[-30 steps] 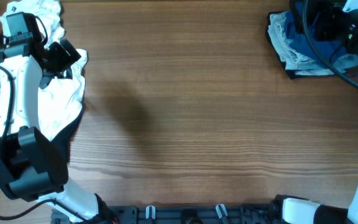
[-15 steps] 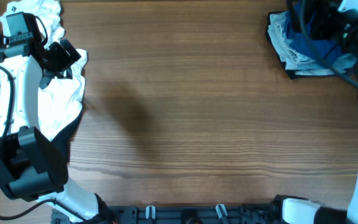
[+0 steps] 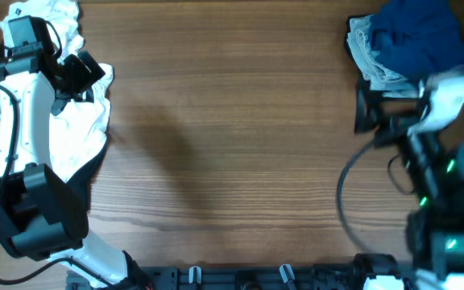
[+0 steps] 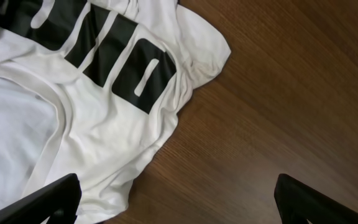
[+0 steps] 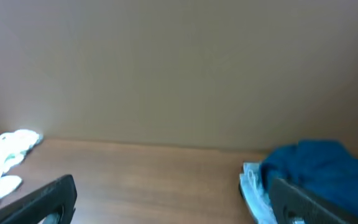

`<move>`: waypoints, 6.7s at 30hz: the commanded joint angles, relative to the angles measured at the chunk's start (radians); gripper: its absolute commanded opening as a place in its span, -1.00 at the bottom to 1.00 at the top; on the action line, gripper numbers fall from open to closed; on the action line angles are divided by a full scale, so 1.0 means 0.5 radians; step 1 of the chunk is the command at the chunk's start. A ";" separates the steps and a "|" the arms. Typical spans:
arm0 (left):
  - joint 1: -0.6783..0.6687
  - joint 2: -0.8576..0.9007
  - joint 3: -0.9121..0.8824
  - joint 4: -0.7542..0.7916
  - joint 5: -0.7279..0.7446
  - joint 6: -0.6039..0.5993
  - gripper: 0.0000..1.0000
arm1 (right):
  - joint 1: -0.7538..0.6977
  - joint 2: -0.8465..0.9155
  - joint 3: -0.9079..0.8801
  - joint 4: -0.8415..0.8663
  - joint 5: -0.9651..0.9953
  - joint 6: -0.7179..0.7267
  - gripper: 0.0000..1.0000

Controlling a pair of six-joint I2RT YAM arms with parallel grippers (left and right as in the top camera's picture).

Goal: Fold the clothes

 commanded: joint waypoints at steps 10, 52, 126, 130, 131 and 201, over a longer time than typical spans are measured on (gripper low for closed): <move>-0.001 0.023 0.016 0.003 0.021 -0.019 1.00 | 0.034 -1.175 -1.301 0.321 -0.004 0.100 0.99; -0.001 0.023 0.016 0.003 0.021 -0.019 1.00 | 0.034 -1.300 -1.533 0.359 0.291 0.098 1.00; -0.298 -3.642 -3.121 1.809 0.413 0.710 1.00 | 0.034 -1.300 -1.533 0.359 0.291 0.098 0.99; -0.298 -3.664 -3.121 1.737 0.363 0.709 1.00 | 0.034 -1.300 -1.533 0.359 0.291 0.097 0.99; -0.297 -3.664 -3.121 1.695 0.363 0.710 1.00 | 0.034 -1.300 -1.533 0.359 0.291 0.098 0.99; -0.298 -3.656 -3.121 1.648 0.349 0.709 1.00 | 0.034 -1.300 -1.533 0.359 0.291 0.098 1.00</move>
